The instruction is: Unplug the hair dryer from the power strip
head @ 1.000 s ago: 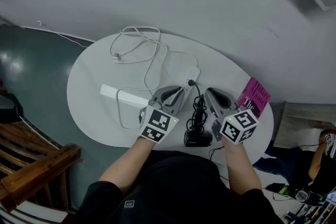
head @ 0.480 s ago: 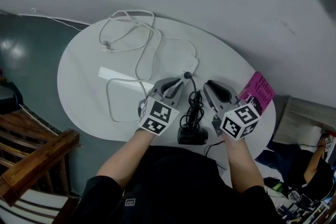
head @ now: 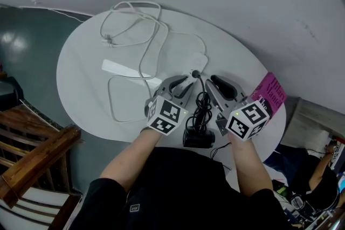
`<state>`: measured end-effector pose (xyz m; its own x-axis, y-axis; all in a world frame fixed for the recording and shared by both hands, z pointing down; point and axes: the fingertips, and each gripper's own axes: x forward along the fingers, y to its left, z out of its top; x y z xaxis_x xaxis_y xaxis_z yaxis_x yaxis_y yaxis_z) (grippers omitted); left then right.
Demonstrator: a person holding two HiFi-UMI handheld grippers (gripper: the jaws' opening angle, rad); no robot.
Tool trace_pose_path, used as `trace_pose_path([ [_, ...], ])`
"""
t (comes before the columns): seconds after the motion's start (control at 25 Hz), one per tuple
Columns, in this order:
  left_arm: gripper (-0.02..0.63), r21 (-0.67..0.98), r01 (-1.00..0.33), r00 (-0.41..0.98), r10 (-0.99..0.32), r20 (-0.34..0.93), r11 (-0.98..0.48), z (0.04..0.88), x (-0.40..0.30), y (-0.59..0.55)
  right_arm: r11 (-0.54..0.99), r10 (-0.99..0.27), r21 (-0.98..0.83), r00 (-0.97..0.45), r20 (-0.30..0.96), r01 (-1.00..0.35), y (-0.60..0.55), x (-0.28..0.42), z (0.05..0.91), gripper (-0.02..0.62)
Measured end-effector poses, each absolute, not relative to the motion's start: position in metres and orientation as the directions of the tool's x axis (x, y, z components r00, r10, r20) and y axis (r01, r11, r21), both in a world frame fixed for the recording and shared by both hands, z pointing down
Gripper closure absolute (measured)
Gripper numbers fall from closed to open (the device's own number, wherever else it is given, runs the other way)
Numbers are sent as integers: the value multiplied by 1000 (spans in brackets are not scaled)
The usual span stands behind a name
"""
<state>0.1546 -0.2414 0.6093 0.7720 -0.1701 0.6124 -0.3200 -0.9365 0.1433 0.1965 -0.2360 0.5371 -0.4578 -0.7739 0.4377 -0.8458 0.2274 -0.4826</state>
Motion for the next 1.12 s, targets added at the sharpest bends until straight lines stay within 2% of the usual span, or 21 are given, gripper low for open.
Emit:
trace_pose_path([
  [0.16,503,159,-319,776,-161,610,-934,613,159,-241,239,-754,-494,-480,448,-836,-243,185,537,489],
  [0.36,513,129,-322,776,-184,603,-938,616,159,-243,218,-720,-474,-468,512,-853,-243,179,554,460],
  [0.68,522,57,-312,799,-229,555,-949,618,160,-242,197,-670,-398,-420,613,-896,-256,166,578,454],
  [1.12,528,184,-320,835,-185,518,-930,616,158,-244,183,-638,-260,-316,703,-948,-263,167,606,456],
])
